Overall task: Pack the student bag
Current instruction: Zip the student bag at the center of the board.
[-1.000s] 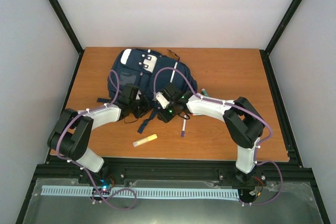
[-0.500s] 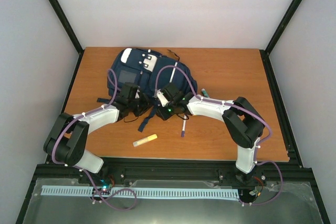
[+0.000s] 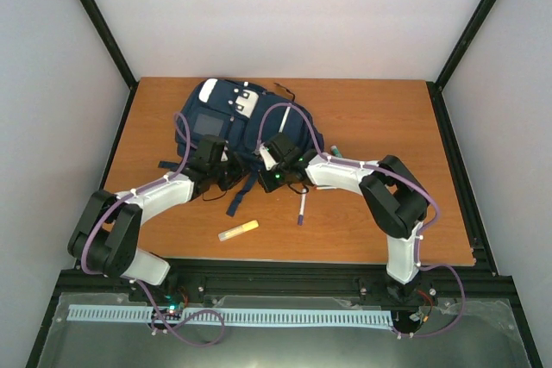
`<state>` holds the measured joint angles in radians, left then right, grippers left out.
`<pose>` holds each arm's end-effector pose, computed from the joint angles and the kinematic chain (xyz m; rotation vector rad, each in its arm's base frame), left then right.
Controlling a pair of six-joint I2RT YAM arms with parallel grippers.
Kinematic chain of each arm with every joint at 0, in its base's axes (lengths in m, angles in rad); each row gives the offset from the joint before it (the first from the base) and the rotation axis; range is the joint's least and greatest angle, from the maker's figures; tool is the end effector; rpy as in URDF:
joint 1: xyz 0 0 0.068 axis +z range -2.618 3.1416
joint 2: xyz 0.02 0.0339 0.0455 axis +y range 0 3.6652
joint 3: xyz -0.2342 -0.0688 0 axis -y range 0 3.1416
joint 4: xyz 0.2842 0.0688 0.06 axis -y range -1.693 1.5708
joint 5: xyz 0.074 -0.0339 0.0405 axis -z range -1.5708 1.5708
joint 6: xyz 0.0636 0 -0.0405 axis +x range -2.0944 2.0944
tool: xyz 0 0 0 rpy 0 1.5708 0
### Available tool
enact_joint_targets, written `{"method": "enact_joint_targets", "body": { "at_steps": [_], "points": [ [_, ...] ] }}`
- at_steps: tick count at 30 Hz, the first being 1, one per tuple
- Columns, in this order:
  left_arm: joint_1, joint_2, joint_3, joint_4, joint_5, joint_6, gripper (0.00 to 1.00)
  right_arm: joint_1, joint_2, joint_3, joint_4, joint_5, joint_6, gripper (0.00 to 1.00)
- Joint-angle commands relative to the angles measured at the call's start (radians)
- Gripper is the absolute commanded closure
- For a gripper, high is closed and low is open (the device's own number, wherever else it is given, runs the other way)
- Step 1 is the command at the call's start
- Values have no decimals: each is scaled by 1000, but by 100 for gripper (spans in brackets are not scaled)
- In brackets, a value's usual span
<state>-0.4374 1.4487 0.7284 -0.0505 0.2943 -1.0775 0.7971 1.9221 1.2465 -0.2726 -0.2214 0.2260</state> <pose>0.3015 -0.1613 0.1096 -0.6543 2.4850 -1.0212 0.2969 0.3239 0.0920 -0.8295 2.4923 0.6679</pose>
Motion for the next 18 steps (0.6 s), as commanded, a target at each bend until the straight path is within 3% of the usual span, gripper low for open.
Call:
{"method": "enact_joint_targets", "body": {
  "at_steps": [1,18],
  "points": [
    [-17,-45,21,0,17,38,99,-16,0,21,10,-23,-27,97],
    [-7,-118,-58,-99,-81,126,99,-216,-139,-183,-167,-193,-201,97]
  ]
}}
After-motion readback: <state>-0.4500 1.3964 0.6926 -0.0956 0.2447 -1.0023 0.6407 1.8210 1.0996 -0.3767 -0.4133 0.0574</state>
